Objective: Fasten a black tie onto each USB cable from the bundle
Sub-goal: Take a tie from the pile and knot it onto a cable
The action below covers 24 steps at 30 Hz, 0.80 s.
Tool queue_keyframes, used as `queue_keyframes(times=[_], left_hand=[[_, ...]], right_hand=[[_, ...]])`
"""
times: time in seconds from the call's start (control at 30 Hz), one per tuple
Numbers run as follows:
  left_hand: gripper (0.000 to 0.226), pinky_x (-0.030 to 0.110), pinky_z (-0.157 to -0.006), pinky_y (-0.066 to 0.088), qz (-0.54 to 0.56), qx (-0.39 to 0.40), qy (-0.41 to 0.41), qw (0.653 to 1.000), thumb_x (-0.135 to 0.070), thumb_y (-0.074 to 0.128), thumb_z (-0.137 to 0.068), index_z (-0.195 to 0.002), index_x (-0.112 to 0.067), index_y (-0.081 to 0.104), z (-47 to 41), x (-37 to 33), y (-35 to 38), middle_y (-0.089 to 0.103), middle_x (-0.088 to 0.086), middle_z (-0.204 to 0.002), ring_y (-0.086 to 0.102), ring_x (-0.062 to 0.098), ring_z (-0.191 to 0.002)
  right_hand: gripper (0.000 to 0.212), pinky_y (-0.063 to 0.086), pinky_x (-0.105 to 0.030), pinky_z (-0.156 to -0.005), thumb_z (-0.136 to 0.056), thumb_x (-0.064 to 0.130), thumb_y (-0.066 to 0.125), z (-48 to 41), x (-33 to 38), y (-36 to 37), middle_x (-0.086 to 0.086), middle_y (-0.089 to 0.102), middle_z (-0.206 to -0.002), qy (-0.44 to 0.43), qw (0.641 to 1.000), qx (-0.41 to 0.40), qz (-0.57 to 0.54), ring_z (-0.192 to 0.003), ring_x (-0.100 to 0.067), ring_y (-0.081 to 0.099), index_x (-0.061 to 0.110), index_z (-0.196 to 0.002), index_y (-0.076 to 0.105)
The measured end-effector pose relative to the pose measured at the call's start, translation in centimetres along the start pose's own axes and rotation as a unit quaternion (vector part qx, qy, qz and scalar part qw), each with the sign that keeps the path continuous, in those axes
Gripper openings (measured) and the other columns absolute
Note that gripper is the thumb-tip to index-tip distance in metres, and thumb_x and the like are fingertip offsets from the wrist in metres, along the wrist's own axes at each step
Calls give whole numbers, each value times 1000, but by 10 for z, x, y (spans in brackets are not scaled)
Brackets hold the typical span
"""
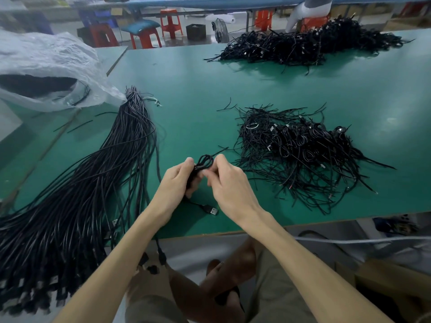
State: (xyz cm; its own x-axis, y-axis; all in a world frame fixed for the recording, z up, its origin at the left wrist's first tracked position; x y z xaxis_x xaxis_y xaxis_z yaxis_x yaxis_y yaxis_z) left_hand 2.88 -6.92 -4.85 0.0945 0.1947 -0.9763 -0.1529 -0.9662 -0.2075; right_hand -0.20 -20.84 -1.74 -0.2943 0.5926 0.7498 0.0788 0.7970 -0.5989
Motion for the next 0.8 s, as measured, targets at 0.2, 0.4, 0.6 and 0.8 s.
queue_keyframes(times=[0.2,0.4,0.6,0.8], left_hand=[[26,39,-71,57,-102,128,45,985,2,36,-109,-124,-3,56,6,-24,-14,77,8,-99,75,29,-77],[36,35,-74,56,-138,117,135,974,13,60,-95,-112,-19,65,6,-59,-22,76,-1,-100,72,20,-84],[25,38,-108,45,-183,34,249,950,-17,79,-88,-101,-13,58,9,-83,-13,65,-6,-130,58,15,-127],[24,42,-79,58,-161,73,173,969,-26,54,-105,-106,-2,60,1,-78,6,72,7,-88,72,26,-79]], right_hand=[[19,47,-49,-74,-106,21,53,-1,-7,-16,-2,62,-84,-6,1000,3,10,-76,-27,55,12,-90,47],[17,47,-48,-68,-105,14,54,-9,0,-26,4,58,-75,-33,999,-10,-21,-70,-23,53,13,-89,48],[21,35,-28,-58,-101,7,55,-6,7,-26,9,57,-70,-61,996,7,-66,-60,-9,47,17,-87,43],[19,45,-31,-60,-101,13,60,-5,9,-32,5,64,-69,-67,992,-27,-100,-62,-17,57,10,-86,49]])
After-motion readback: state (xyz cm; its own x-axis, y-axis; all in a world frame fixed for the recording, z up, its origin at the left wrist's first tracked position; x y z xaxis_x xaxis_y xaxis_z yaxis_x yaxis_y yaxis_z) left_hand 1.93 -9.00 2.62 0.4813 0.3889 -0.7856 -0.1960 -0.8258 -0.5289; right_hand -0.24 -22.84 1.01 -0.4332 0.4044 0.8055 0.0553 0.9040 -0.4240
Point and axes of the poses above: each hand's wrist, its own z-axis away from the middle knuckle, its own y-axis out of the palm, x = y × z, the point moved 6 cm from there along -z, towards the middle knuckle
